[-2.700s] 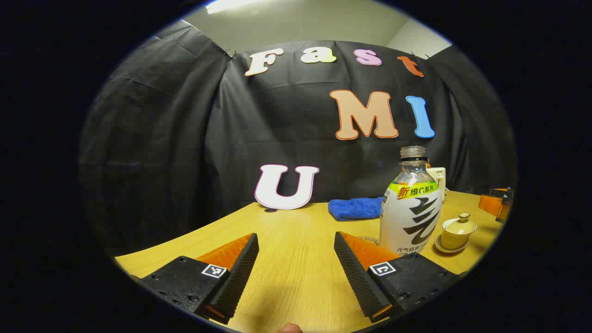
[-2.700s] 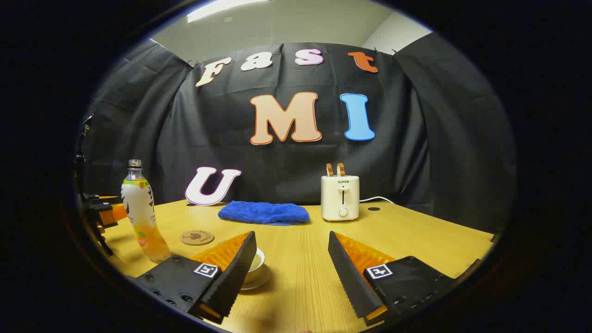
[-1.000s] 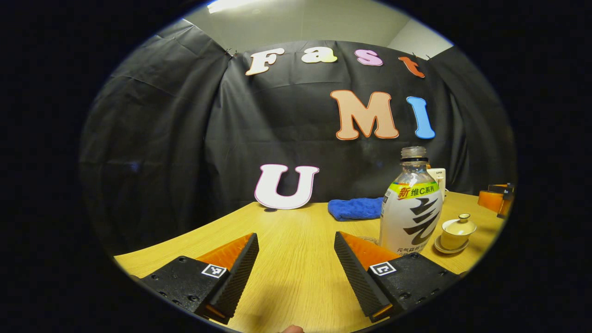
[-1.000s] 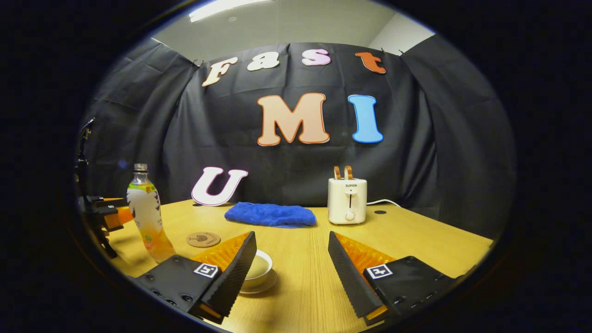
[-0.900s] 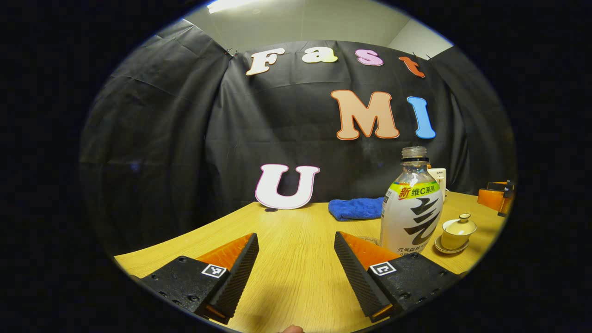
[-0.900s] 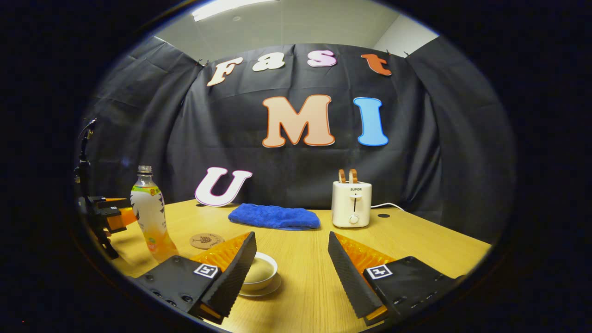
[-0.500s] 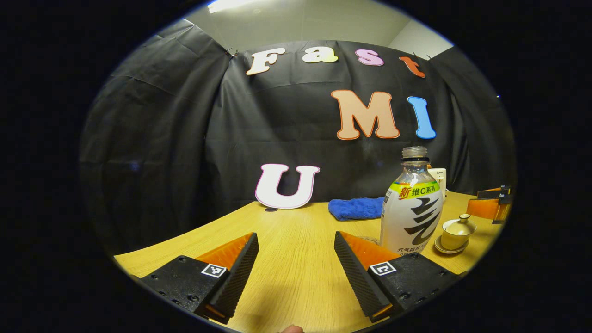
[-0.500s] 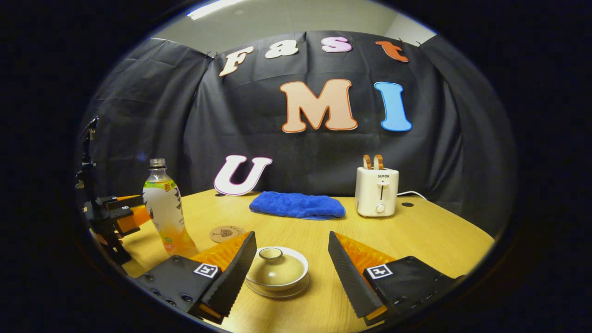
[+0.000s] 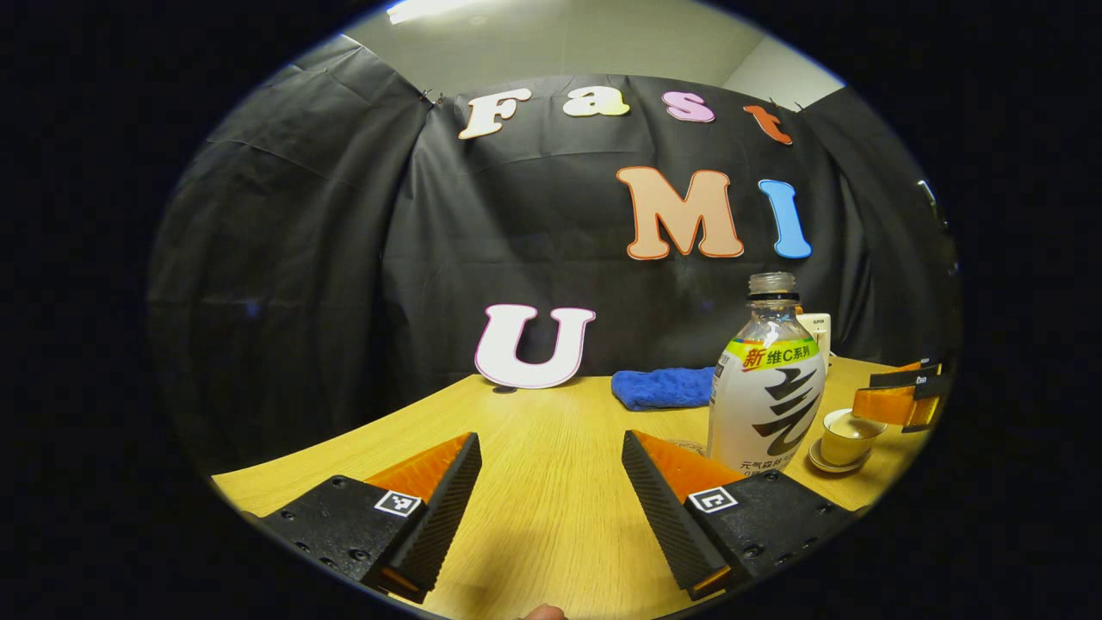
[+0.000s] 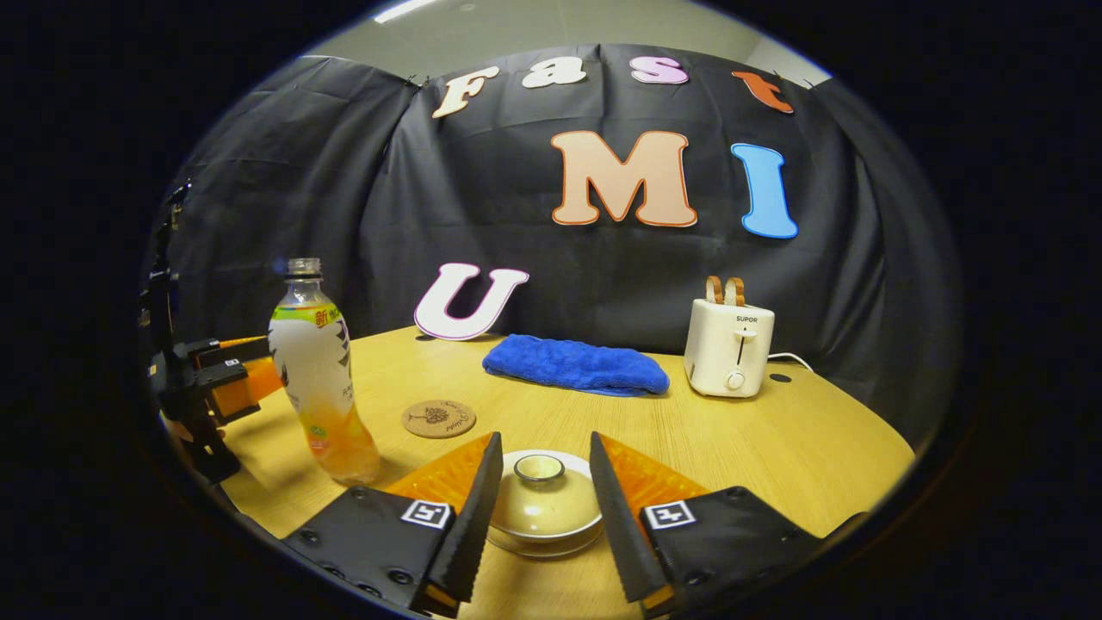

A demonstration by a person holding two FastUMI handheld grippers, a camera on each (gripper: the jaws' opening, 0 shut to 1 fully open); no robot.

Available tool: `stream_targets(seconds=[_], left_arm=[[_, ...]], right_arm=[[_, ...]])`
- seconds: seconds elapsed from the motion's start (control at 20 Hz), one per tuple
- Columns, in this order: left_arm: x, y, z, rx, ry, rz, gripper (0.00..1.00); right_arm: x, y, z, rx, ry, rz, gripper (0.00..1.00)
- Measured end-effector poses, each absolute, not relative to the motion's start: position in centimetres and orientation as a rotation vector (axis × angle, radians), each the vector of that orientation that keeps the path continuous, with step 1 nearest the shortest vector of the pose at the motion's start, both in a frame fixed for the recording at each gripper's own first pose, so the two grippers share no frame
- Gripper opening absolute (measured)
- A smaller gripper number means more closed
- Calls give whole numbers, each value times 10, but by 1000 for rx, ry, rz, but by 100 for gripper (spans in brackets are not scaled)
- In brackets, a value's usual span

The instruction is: Open the teacup lid with one hand, grasp the water bottle and pour water into the teacup with the other hand; after pouring, place the water bottle on the coaster and then close the teacup lid.

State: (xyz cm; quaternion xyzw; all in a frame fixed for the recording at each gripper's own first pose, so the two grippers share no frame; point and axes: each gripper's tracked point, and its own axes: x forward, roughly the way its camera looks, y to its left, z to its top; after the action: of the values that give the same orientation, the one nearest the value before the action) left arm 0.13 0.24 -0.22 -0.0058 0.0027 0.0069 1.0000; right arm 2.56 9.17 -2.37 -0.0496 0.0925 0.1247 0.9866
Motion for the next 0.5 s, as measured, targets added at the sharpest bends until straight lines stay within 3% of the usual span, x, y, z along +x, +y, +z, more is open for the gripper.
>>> stream_targets(seconds=[0.2,0.3,0.35,0.45,0.5], left_arm=[[2,2,-3,-11,5,14,96],[2,2,-3,-12,6,14,96],[2,2,-3,-12,5,14,96],[2,2,-2,-13,5,13,96],[1,2,-3,-12,5,13,96]], right_arm=[[23,97,-33,-96,220,270,63],[25,98,-33,-95,225,273,51],[27,97,-31,-92,214,266,50],[27,94,-31,-92,225,270,33],[28,96,-31,-94,224,272,34]])
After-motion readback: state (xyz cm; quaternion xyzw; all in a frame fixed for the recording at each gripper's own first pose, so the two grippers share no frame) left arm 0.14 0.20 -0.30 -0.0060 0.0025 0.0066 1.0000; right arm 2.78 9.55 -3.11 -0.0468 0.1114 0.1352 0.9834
